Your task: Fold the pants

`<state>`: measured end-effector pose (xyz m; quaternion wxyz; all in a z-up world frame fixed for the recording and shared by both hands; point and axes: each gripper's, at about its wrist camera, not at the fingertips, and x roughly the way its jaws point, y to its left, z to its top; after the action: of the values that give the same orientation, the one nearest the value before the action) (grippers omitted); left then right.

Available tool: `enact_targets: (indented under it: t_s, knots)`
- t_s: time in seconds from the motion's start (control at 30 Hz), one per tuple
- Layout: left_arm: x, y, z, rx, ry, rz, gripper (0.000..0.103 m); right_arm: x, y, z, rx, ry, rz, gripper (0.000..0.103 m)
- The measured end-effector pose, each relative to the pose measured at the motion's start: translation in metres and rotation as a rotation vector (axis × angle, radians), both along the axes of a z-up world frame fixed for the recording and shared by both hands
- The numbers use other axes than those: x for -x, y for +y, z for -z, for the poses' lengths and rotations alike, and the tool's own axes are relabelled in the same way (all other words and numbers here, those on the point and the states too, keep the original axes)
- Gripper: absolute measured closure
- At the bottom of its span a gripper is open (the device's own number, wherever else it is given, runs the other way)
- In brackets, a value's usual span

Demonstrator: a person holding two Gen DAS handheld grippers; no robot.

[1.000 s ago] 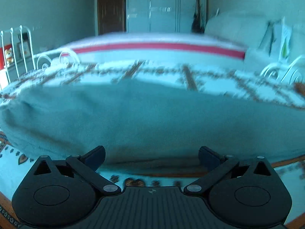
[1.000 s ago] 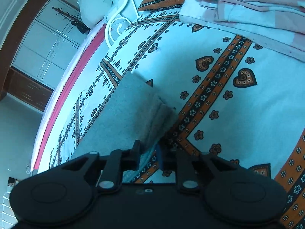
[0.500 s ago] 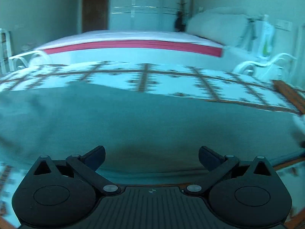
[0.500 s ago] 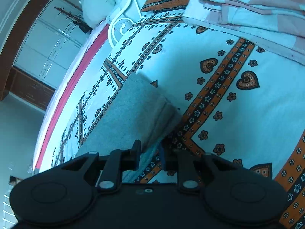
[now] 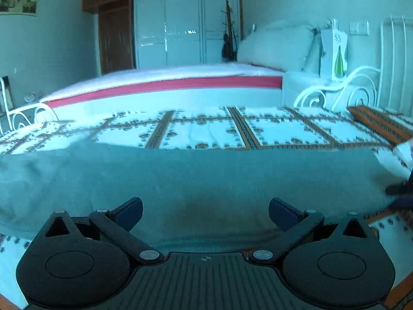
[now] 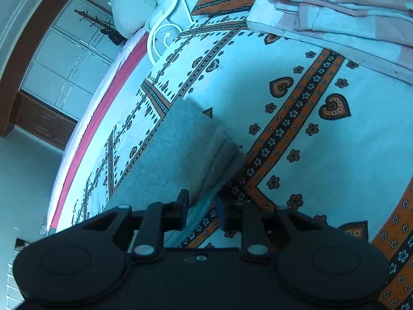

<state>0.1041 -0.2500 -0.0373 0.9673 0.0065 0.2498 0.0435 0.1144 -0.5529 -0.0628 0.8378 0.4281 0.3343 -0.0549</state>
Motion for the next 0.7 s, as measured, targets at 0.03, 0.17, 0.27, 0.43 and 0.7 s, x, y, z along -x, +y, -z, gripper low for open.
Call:
enact_targets:
  t_s: [0.03, 0.17, 0.27, 0.43, 0.7]
  knots:
    - [-0.003, 0.002, 0.001, 0.017, 0.012, -0.004, 0.0, 0.0, 0.0, 0.0, 0.0, 0.001, -0.003, 0.087]
    - [-0.036, 0.01, 0.035, 0.053, 0.214, -0.052, 0.0, 0.0, 0.0, 0.001, 0.003, 0.002, -0.007, 0.089]
    - [-0.027, 0.009, 0.03, 0.018, 0.162, -0.026, 0.0, 0.0, 0.0, 0.0, 0.007, -0.008, 0.006, 0.088]
    - [-0.031, 0.011, 0.034, 0.036, 0.166, -0.054, 0.0, 0.0, 0.001, 0.002, 0.009, 0.002, 0.012, 0.089]
    - [-0.033, 0.007, 0.038, 0.004, 0.176, -0.046, 0.0, -0.005, -0.003, 0.01, -0.022, -0.003, 0.044, 0.098]
